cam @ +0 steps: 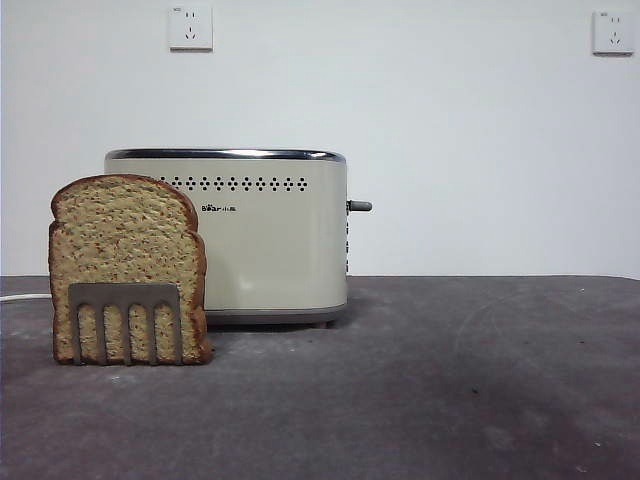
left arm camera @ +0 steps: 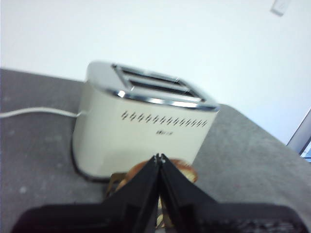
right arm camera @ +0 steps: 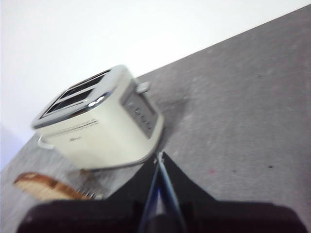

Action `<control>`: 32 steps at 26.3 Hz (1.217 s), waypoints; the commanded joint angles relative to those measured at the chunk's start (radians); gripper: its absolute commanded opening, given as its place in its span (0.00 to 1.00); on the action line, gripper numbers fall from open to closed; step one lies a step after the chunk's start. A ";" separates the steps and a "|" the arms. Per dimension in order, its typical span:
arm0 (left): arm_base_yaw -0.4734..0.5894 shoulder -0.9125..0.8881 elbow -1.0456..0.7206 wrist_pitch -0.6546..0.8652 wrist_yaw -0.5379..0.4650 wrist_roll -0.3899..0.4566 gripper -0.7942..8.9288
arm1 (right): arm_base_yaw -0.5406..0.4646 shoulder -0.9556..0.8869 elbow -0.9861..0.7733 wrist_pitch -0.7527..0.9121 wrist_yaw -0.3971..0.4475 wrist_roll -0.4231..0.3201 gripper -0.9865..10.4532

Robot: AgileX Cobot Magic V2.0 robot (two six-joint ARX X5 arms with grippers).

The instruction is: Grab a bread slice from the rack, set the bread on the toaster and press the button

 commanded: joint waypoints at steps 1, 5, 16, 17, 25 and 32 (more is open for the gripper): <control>0.003 0.023 0.064 -0.043 0.010 0.014 0.07 | 0.002 0.091 0.113 -0.066 -0.057 -0.096 0.08; 0.003 0.107 0.166 -0.104 0.080 0.060 0.07 | 0.004 0.218 0.279 -0.204 -0.120 -0.206 0.08; -0.002 0.425 0.504 -0.349 0.280 0.323 0.07 | 0.030 0.443 0.639 -0.550 -0.179 -0.477 0.08; -0.006 0.452 0.538 -0.387 0.288 0.355 0.07 | 0.031 0.457 0.660 -0.579 -0.179 -0.493 0.08; -0.076 0.575 0.690 -0.542 0.285 0.461 0.08 | 0.035 0.495 0.700 -0.673 -0.179 -0.558 0.08; -0.173 0.616 0.698 -0.542 0.151 0.559 0.79 | 0.035 0.495 0.700 -0.672 -0.179 -0.558 0.08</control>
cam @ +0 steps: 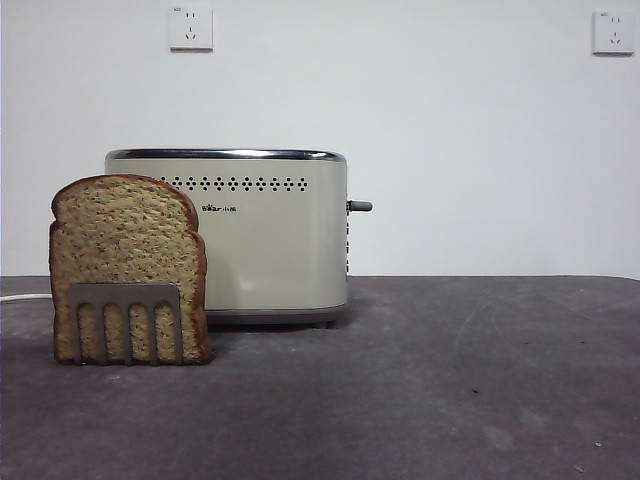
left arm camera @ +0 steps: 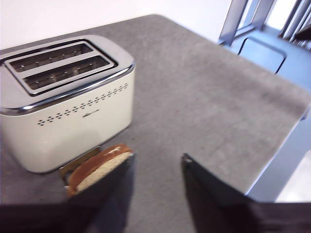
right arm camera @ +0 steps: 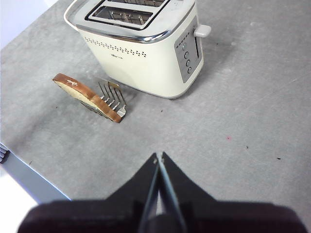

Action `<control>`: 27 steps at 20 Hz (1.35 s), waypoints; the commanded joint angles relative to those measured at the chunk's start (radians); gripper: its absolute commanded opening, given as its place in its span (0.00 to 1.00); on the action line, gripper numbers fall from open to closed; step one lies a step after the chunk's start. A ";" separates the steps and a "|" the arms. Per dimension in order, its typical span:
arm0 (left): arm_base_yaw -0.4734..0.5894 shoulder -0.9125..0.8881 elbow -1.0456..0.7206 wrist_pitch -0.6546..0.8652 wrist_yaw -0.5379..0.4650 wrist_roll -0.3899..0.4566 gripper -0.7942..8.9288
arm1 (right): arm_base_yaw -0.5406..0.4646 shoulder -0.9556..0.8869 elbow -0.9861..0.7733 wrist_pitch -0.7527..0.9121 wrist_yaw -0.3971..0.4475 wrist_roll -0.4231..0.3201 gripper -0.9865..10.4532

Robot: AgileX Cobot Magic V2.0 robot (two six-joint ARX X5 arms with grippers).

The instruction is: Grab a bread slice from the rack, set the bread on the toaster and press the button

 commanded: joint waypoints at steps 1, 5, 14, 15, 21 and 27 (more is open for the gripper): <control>-0.063 0.023 0.007 -0.002 -0.058 0.109 0.79 | 0.002 -0.001 0.000 0.003 -0.004 -0.009 0.08; -0.229 0.140 0.075 -0.050 -0.223 0.296 0.79 | 0.002 0.002 0.000 0.003 -0.005 -0.009 0.08; -0.447 0.530 0.169 -0.058 -0.570 0.569 0.79 | 0.002 0.003 0.000 0.003 -0.027 -0.010 0.08; -0.447 0.573 0.169 -0.052 -0.596 0.584 0.79 | 0.002 0.003 0.000 0.003 -0.027 -0.010 0.08; -0.445 0.742 0.169 0.034 -0.640 0.665 0.79 | 0.002 0.003 0.000 0.003 -0.027 -0.017 0.08; -0.396 0.826 0.169 0.061 -0.677 0.703 0.78 | 0.002 0.003 0.000 0.002 -0.028 -0.017 0.08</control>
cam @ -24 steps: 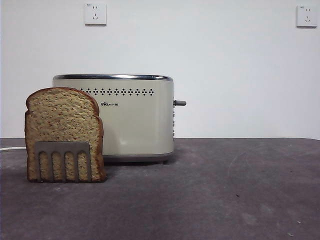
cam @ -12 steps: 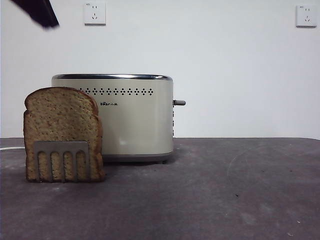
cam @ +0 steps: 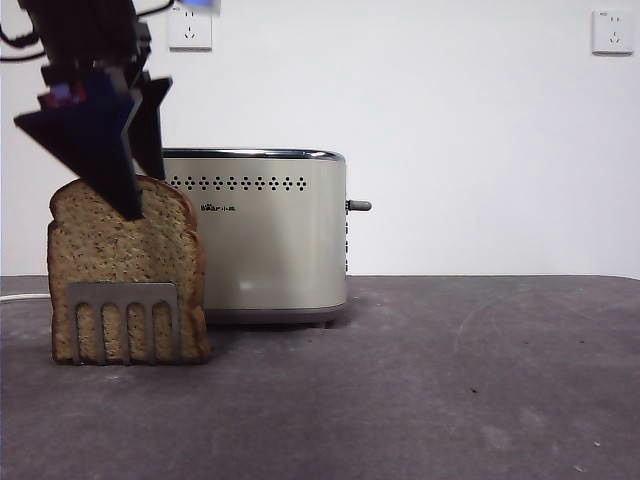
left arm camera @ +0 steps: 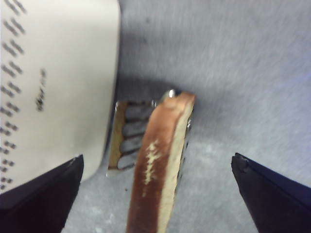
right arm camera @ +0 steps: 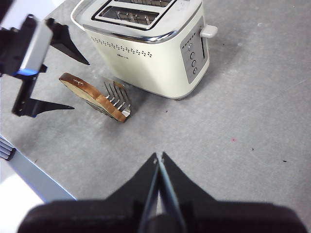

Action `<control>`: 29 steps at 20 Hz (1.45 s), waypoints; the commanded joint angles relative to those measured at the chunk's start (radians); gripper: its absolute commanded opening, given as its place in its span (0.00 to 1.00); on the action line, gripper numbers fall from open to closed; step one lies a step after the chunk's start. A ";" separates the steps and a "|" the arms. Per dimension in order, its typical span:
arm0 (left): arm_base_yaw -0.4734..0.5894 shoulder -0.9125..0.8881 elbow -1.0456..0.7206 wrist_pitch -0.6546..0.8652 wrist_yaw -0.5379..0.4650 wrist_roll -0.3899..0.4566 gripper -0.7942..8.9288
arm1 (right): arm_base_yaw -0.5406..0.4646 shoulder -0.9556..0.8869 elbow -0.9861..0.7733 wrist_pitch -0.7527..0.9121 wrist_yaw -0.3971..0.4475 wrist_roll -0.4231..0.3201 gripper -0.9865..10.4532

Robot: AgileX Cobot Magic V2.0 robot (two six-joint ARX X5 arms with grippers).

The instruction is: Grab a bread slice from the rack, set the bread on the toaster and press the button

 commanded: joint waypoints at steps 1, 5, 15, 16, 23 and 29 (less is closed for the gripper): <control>0.027 0.013 -0.001 0.005 0.004 0.017 0.78 | 0.002 0.000 0.000 0.002 -0.003 -0.009 0.08; 0.066 0.014 -0.001 0.004 0.105 0.009 0.53 | 0.002 0.000 0.000 0.002 -0.002 -0.010 0.08; 0.090 0.032 -0.001 0.000 0.135 0.008 0.17 | 0.002 0.000 0.000 0.002 -0.002 -0.010 0.08; 0.090 0.032 -0.001 0.001 0.135 0.008 0.14 | 0.002 0.000 0.000 0.002 -0.002 -0.010 0.08; 0.090 0.025 0.017 -0.006 0.134 0.004 0.07 | 0.002 0.000 0.000 0.002 -0.002 -0.010 0.08; 0.089 -0.012 0.187 -0.151 0.192 0.004 0.07 | 0.002 0.007 0.000 0.003 -0.002 -0.016 0.08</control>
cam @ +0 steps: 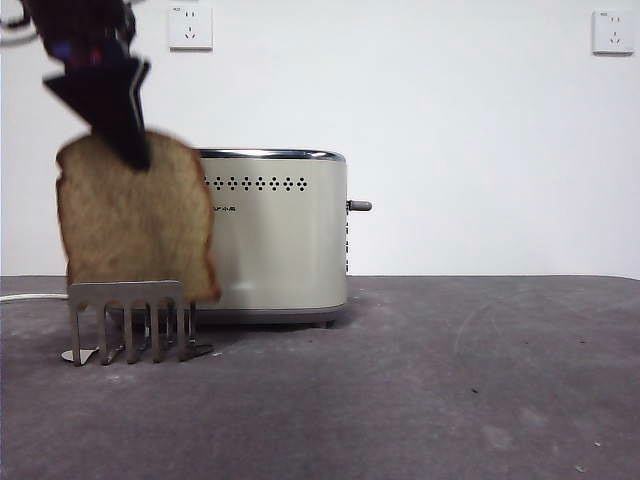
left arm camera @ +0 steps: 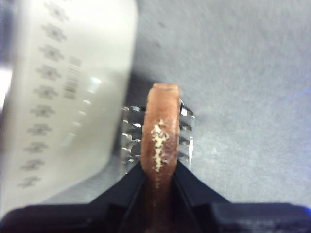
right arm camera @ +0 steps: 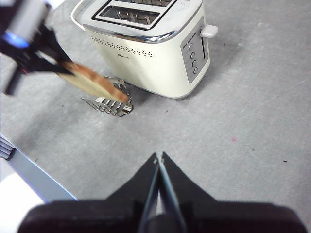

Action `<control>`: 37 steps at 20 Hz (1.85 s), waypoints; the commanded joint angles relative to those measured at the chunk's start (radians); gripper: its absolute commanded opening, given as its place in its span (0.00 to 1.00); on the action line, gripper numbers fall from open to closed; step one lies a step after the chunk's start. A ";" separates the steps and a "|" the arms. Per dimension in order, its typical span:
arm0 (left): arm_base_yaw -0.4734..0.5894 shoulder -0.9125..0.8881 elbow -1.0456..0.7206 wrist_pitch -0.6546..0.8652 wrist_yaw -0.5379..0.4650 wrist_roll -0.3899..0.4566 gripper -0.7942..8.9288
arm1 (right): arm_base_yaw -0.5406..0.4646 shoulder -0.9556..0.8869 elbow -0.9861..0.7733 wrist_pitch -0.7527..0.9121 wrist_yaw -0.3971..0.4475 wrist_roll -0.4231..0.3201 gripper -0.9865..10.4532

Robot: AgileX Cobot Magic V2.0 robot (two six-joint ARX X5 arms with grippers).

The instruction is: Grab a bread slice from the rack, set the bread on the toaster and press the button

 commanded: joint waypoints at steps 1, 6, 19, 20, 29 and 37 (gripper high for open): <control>0.000 -0.019 0.100 -0.090 0.061 -0.003 0.07 | 0.002 0.008 0.000 0.003 -0.002 -0.012 0.08; -0.025 -0.027 0.352 -0.176 0.055 -0.003 0.07 | 0.002 0.024 0.000 0.003 -0.002 -0.012 0.08; -0.010 0.107 0.452 -0.016 -0.034 0.172 0.07 | 0.002 0.042 0.000 0.002 -0.002 -0.015 0.08; -0.010 0.129 0.452 -0.016 -0.061 0.185 0.07 | 0.002 0.043 0.000 0.002 -0.002 -0.015 0.08; 0.024 0.257 0.452 0.010 -0.031 0.216 0.07 | 0.002 0.058 0.000 0.002 -0.002 -0.016 0.08; 0.063 0.318 0.452 0.120 0.008 0.102 0.40 | 0.002 0.093 0.000 0.009 -0.002 -0.023 0.08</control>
